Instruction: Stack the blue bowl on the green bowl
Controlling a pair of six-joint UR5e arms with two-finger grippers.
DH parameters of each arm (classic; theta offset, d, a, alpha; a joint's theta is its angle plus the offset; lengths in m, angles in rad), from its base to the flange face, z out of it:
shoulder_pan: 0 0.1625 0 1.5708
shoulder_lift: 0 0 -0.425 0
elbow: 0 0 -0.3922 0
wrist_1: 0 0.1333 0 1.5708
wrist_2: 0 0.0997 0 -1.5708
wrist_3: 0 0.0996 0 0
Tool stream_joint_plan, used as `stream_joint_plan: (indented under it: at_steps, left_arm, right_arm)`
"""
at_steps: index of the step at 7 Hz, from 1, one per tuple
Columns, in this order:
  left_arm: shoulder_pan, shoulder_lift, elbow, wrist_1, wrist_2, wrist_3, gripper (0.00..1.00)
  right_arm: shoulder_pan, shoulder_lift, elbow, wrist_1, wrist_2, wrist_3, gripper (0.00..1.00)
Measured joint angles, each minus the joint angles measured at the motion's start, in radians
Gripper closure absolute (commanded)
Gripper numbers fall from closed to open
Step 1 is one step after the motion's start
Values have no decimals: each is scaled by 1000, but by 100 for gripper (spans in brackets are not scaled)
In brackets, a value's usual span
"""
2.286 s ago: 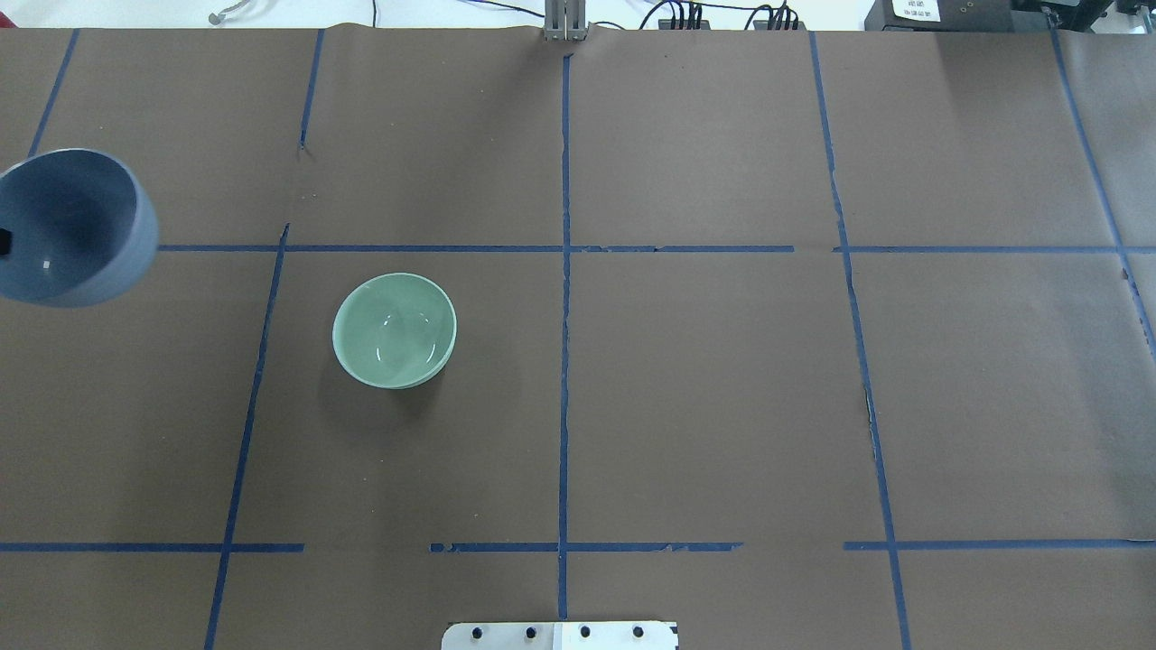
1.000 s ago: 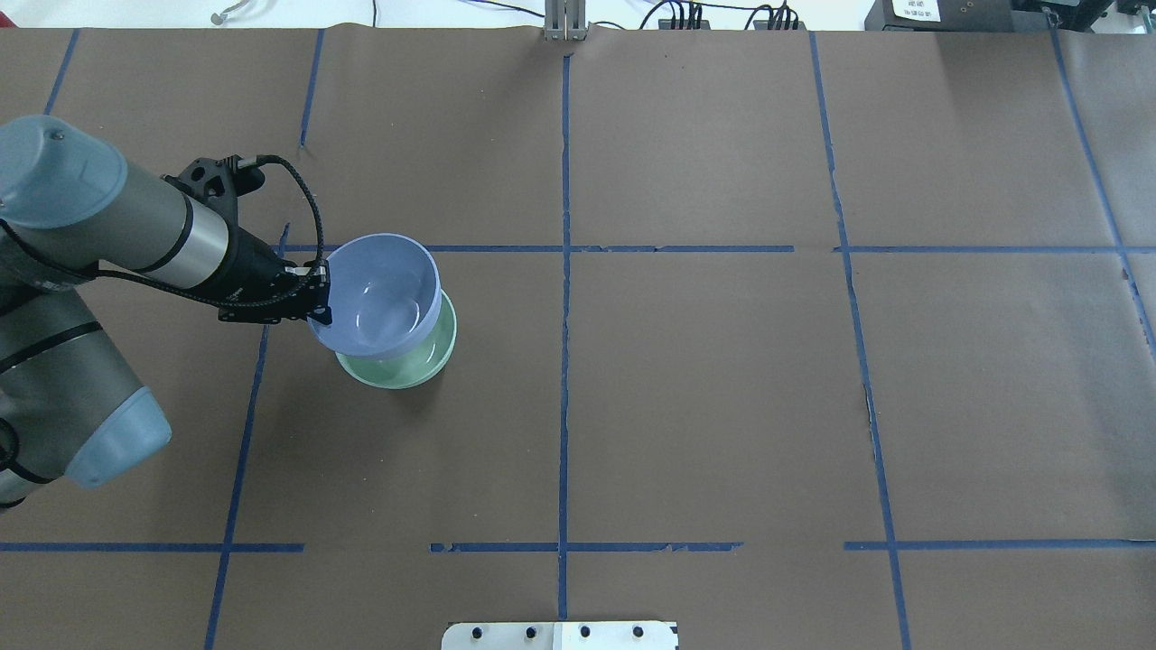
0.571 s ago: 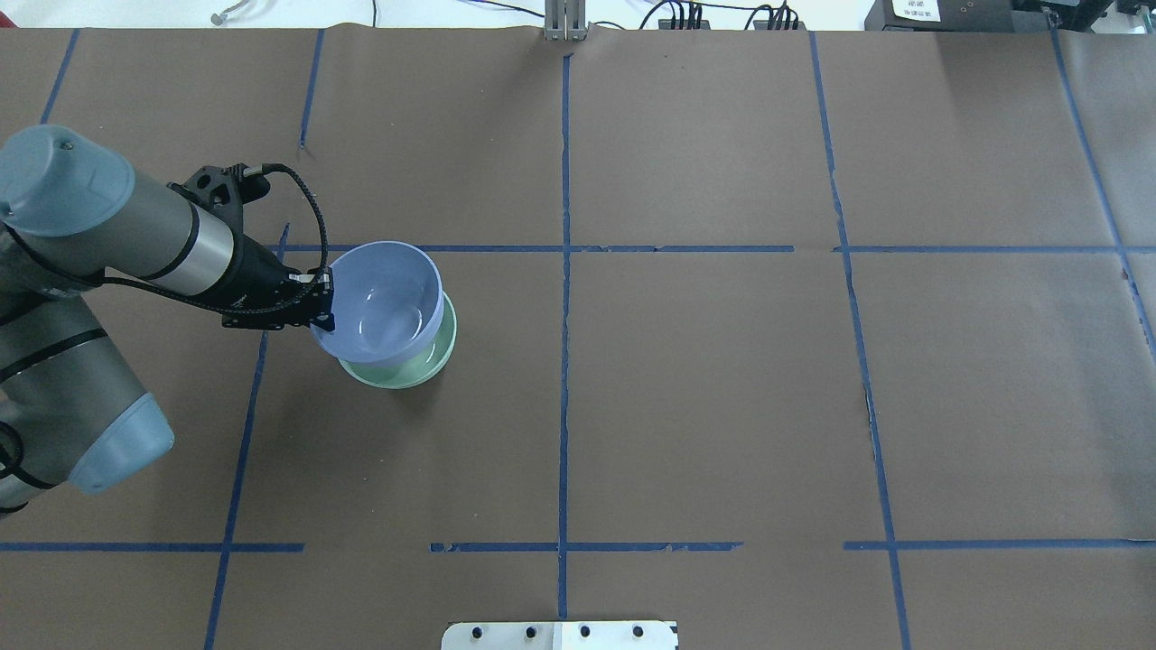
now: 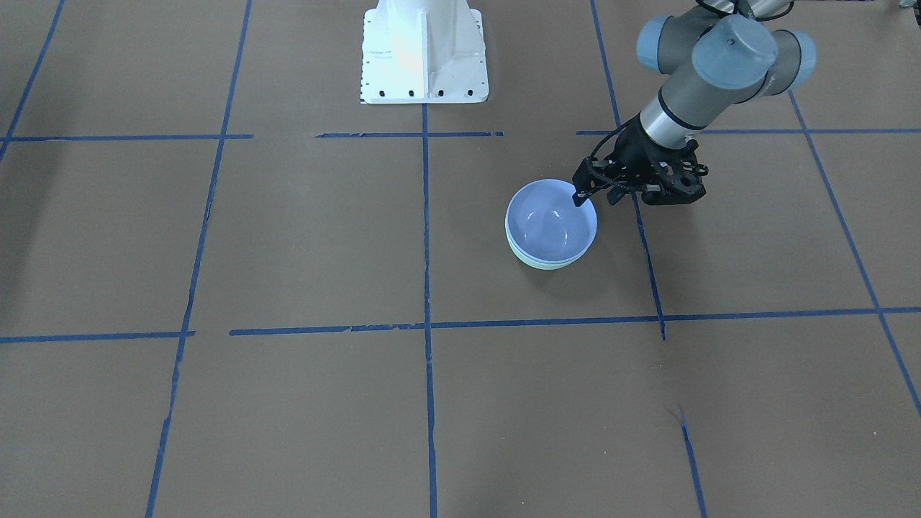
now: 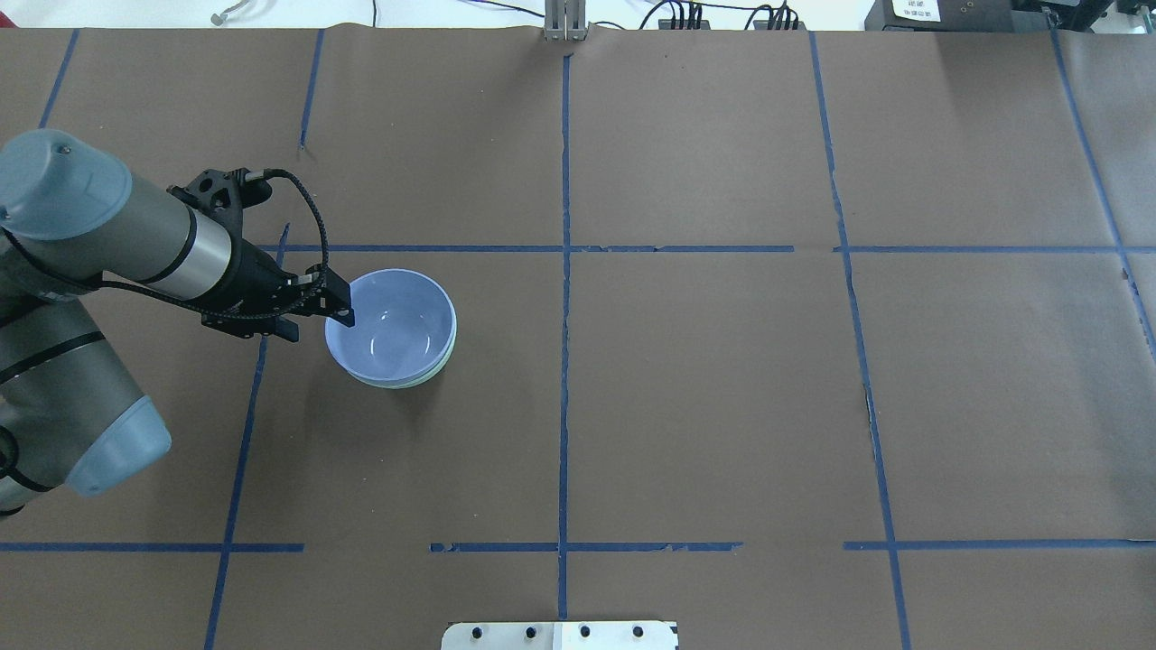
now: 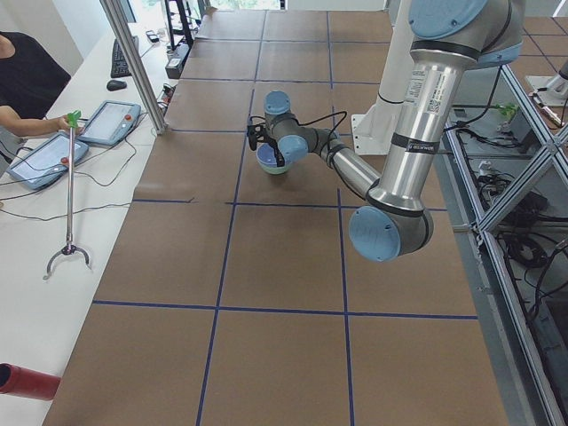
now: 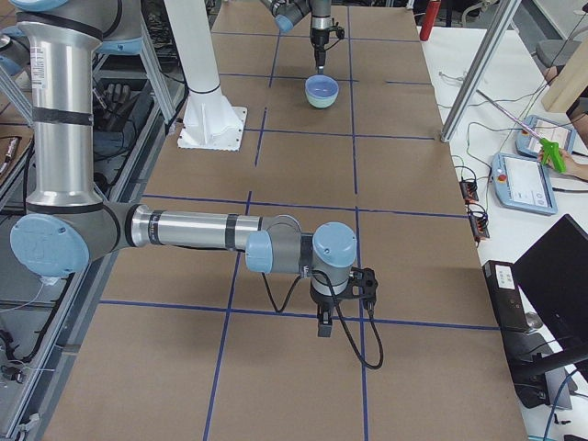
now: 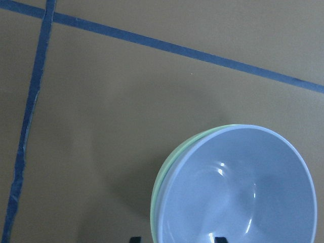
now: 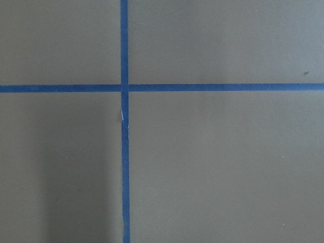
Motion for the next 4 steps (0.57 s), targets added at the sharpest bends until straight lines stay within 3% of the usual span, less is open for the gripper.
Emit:
stream_joint_plan:
  at_steps: [2, 4]
  left_arm:
    - [-57, 18, -59, 24, -1, 95, 0]
    - [-179, 22, -110, 144, -1, 339, 0]
  right_arm:
    - [0, 0, 0, 1, 1, 0, 0]
    - [0, 0, 0, 1, 1, 0, 0]
